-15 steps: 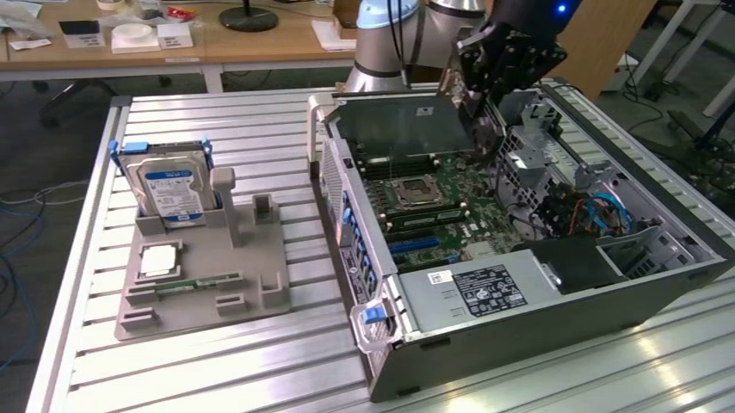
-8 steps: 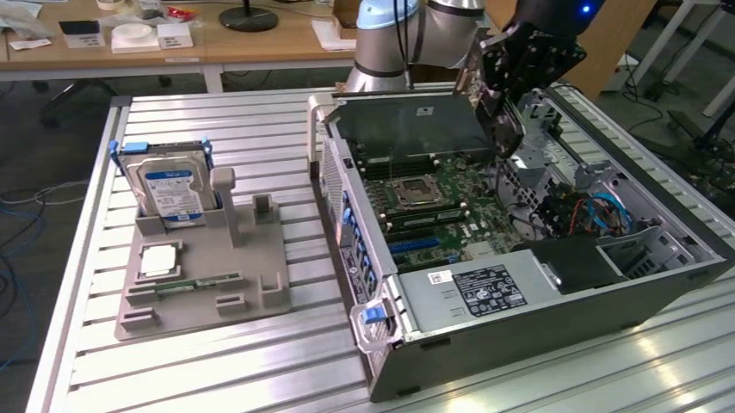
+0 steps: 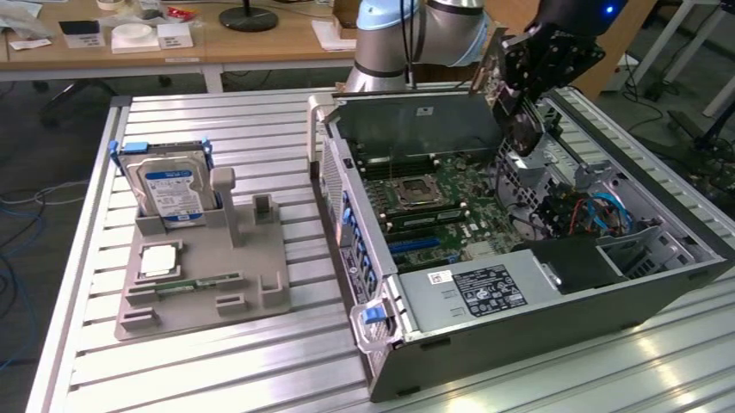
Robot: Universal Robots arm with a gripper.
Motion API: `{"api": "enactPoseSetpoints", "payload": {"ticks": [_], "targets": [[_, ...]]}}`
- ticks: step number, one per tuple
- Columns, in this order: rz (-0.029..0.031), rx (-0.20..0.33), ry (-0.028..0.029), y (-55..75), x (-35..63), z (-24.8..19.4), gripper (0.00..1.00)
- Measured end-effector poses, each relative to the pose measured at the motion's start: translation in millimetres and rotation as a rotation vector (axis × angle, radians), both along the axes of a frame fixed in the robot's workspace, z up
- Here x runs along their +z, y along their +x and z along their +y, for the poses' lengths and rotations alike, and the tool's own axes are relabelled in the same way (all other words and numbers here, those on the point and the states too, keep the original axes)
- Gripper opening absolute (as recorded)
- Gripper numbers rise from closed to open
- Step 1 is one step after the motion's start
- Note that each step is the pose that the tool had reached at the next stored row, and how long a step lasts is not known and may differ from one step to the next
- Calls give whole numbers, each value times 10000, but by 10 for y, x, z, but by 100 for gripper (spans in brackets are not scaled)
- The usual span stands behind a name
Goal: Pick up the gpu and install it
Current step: 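Pick up the gpu and move the gpu toward the slot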
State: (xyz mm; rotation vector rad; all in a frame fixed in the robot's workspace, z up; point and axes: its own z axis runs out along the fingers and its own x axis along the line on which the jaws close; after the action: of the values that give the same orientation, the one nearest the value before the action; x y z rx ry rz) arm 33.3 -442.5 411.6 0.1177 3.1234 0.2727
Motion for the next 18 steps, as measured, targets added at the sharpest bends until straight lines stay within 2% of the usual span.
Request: {"api": "enactPoseSetpoints", "payload": {"ticks": [9,18], "targets": [[-1,1,-1,58,0,-1,26],[0,0,-1,306,-1,0,26]]}}
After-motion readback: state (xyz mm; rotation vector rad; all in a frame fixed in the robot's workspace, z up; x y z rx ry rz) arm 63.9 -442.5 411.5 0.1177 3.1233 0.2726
